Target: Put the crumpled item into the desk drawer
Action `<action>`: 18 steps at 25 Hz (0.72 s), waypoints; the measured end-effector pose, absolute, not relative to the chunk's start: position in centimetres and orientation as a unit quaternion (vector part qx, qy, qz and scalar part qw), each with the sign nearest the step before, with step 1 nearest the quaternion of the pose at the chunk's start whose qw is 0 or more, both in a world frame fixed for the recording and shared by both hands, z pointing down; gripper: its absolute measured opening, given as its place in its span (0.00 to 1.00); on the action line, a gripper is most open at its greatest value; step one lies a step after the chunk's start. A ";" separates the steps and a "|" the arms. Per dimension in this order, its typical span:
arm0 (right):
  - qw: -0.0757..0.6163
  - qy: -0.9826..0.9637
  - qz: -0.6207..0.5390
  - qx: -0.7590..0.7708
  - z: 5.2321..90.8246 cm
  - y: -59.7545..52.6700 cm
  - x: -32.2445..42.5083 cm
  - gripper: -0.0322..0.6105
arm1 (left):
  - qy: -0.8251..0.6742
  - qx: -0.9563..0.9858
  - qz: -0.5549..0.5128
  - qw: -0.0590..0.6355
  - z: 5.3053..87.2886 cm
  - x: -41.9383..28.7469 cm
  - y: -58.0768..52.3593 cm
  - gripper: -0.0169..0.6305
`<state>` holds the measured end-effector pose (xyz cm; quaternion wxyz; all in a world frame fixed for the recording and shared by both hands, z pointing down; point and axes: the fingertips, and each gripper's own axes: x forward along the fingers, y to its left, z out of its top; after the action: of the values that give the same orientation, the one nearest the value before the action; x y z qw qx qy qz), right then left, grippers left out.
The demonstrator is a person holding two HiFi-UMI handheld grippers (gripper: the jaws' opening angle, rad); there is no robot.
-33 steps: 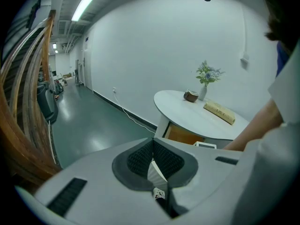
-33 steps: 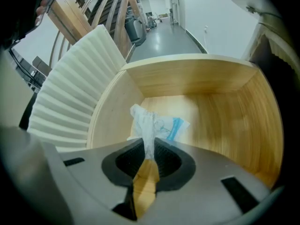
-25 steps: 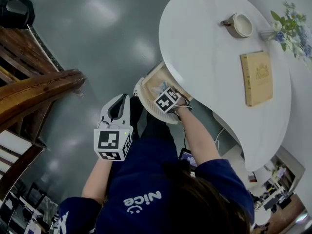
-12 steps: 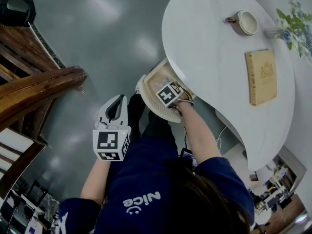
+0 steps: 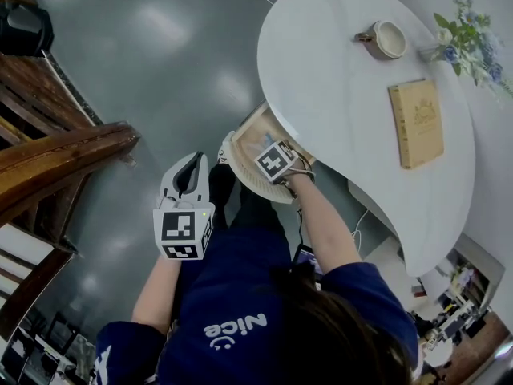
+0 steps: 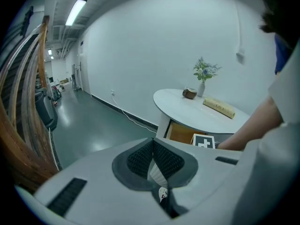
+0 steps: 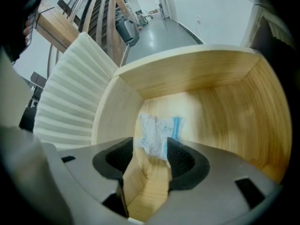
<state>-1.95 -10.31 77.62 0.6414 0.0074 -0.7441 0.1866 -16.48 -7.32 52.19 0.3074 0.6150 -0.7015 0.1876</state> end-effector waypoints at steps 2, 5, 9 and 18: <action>0.635 -0.750 0.186 0.012 76.6 -10.3 -2.2 0.42 | -0.699 0.620 0.183 0.306 52.0 -16.5 -7.6 0.03; 0.625 -0.759 0.181 0.019 74.9 -10.5 -2.4 0.42 | -0.690 0.633 0.178 0.303 51.6 -16.1 -8.2 0.03; 0.609 -0.766 0.203 0.040 72.3 -10.6 -2.8 0.42 | -0.680 0.646 0.172 0.301 51.3 -15.7 -9.0 0.03; 0.550 -0.791 0.238 0.126 67.2 -11.5 -3.7 0.42 | -0.653 0.679 0.170 0.290 50.7 -15.7 -10.7 0.03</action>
<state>-3.74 -11.51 67.17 0.5501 0.1264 -0.7906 0.2376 -15.66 -10.65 50.69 0.2895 0.6785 -0.6534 0.1699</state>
